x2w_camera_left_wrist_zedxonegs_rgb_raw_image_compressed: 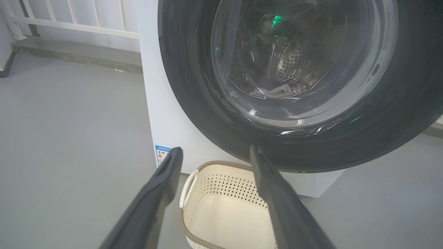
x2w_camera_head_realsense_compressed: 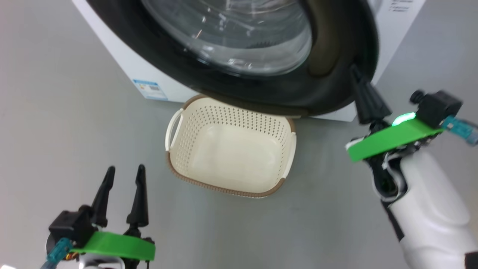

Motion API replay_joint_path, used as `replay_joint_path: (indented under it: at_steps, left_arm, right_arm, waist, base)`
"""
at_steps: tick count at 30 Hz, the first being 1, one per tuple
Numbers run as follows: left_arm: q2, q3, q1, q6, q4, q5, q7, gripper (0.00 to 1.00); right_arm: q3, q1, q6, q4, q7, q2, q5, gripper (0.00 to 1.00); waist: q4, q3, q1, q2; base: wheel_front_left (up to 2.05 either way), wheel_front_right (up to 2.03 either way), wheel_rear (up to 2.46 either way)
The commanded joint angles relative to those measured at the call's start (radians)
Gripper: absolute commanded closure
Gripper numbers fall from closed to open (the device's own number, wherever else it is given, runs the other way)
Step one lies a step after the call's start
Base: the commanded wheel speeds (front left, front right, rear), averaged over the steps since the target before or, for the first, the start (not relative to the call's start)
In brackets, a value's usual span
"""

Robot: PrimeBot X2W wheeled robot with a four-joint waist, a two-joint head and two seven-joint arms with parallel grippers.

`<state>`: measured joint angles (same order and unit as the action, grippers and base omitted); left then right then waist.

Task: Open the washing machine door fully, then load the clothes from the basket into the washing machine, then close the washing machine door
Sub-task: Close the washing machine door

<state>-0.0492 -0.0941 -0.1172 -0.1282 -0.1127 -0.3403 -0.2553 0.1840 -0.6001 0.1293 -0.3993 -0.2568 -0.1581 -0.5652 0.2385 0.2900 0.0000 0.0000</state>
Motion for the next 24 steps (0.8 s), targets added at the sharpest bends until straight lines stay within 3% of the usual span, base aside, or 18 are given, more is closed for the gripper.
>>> replay_joint_path:
  at_steps: [1,24]
  left_arm:
    - [-0.012,0.025,-0.036,-0.003,0.03,-0.009,-0.006,0.0]
    - [-0.003,-0.029,-0.123,-0.003,0.056,-0.016,-0.006,0.0]
  right_arm:
    - [0.005,-0.04,0.001,0.019,-0.005,0.0,0.001,1.0]
    - [-0.172,-0.283,0.001,-0.021,-0.005,-0.044,0.011,1.0]
  waist:
    - [0.022,0.027,0.0,0.0]
    - [0.096,0.153,0.0,0.0]
  base:
    - [0.0,0.0,0.0]
    - [0.0,0.0,0.0]
